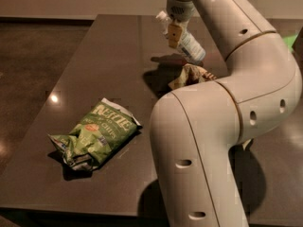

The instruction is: Knock blue plastic bottle over

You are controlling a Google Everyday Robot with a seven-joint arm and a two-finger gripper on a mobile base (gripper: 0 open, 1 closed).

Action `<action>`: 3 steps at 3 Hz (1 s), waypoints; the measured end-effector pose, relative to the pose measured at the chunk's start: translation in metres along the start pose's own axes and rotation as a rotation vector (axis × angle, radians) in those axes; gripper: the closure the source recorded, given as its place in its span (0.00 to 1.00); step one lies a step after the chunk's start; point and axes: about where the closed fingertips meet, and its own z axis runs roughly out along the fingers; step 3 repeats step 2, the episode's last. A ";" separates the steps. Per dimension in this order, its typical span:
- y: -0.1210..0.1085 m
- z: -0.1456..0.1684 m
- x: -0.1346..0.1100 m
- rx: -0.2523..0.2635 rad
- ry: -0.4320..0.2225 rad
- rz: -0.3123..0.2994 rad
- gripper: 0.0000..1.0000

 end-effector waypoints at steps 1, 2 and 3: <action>-0.010 0.009 -0.011 0.034 -0.031 -0.001 0.00; -0.010 0.009 -0.011 0.034 -0.031 -0.001 0.00; -0.010 0.009 -0.011 0.034 -0.031 -0.001 0.00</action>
Offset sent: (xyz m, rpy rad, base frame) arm 0.0073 0.0025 -0.0013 0.0073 -0.0221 0.0023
